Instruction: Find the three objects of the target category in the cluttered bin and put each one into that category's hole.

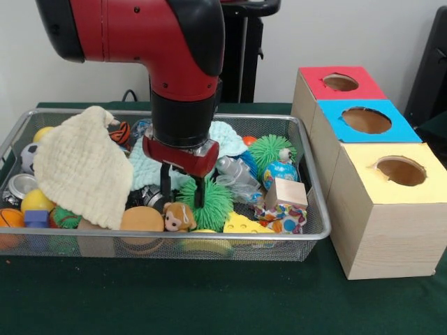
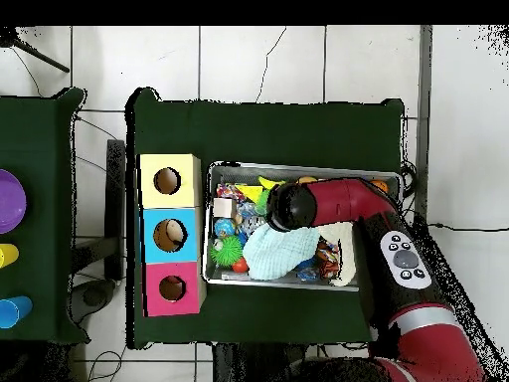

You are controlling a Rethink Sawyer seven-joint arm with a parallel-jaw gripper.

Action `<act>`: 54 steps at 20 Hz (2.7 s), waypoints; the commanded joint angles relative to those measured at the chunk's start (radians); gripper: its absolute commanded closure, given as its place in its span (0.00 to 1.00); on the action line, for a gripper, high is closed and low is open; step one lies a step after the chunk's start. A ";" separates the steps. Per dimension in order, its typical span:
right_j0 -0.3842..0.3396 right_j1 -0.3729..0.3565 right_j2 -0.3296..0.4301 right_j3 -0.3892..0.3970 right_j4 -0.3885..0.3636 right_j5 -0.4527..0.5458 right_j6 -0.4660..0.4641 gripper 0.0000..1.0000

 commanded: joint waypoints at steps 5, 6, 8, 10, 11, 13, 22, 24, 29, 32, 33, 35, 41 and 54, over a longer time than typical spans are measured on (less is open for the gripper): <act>0.003 0.105 -0.022 -0.141 0.007 0.113 -0.083 0.00; 0.010 0.104 -0.023 -0.148 0.013 0.124 -0.077 0.00; 0.024 0.113 -0.030 -0.152 0.019 0.125 -0.052 0.00; 0.046 0.131 -0.046 -0.146 0.015 0.088 0.002 0.00; 0.056 0.138 -0.055 -0.142 0.013 0.073 0.022 0.00; 0.091 0.150 -0.089 -0.124 -0.001 0.016 0.091 0.00; 0.186 0.188 -0.197 -0.109 0.025 -0.083 0.240 0.00; 0.198 0.192 -0.211 -0.103 0.038 -0.099 0.247 0.00; 0.245 0.201 -0.275 -0.098 0.061 -0.149 0.285 1.00; 0.270 0.205 -0.310 -0.101 0.087 -0.160 0.294 1.00; 0.279 0.207 -0.320 -0.103 0.095 -0.162 0.293 1.00; 0.285 0.208 -0.331 -0.101 0.122 -0.162 0.280 1.00; 0.310 0.209 -0.372 -0.103 0.178 -0.174 0.251 1.00; 0.301 -0.003 -0.366 -0.072 0.362 0.060 0.113 1.00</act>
